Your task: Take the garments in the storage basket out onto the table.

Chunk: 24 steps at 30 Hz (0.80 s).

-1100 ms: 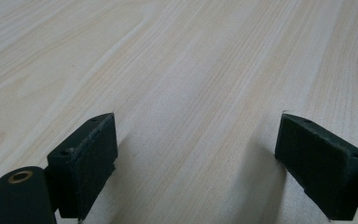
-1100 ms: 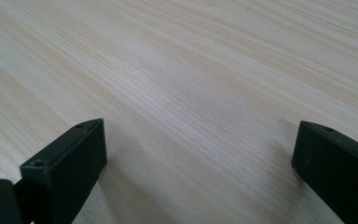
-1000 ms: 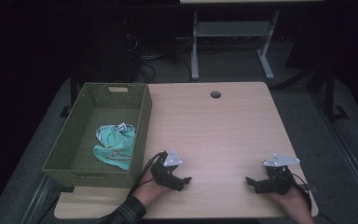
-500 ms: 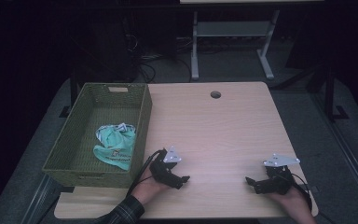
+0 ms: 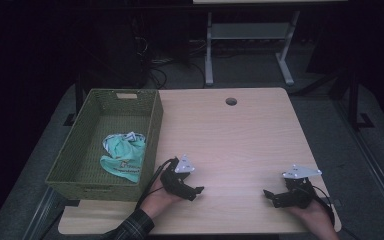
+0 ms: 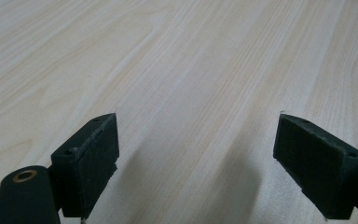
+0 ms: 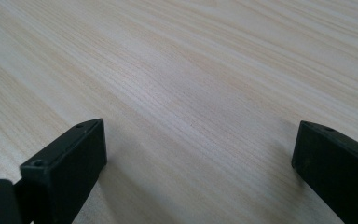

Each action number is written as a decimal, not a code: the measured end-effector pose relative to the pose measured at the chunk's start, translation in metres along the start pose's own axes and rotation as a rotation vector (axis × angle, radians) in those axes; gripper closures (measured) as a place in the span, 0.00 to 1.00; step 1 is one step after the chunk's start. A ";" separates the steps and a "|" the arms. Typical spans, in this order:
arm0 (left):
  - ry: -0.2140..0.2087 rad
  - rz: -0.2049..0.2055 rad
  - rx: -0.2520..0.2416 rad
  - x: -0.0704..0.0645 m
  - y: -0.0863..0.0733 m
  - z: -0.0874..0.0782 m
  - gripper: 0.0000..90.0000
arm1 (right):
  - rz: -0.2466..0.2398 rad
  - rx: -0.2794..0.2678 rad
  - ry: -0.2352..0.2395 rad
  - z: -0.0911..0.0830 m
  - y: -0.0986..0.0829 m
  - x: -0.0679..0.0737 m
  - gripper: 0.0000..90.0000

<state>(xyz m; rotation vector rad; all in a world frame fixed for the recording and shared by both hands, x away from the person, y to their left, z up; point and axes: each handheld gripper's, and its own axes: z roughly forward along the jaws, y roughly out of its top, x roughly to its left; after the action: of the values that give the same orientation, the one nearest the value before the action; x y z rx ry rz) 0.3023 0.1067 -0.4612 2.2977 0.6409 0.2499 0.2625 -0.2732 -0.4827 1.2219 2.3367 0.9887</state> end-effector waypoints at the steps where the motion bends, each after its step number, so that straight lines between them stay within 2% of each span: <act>1: 0.004 0.000 -0.001 0.001 0.000 -0.001 0.15 | -0.001 0.000 0.000 0.000 0.000 0.000 0.03; 7: -0.003 -0.024 -0.016 0.003 0.002 -0.003 0.15 | 0.002 0.001 0.000 0.000 0.000 0.000 0.03; 16: -0.006 -0.030 -0.016 0.005 0.005 -0.004 0.15 | 0.000 0.001 0.000 0.000 0.000 0.000 0.03; 24: 0.007 -0.024 -0.015 0.006 0.008 -0.007 0.15 | -0.004 0.002 0.000 0.000 0.000 0.000 0.03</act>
<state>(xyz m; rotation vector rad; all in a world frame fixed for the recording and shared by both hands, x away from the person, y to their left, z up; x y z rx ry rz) 0.3082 0.1084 -0.4508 2.2740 0.6682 0.2508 0.2625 -0.2735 -0.4826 1.2178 2.3399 0.9859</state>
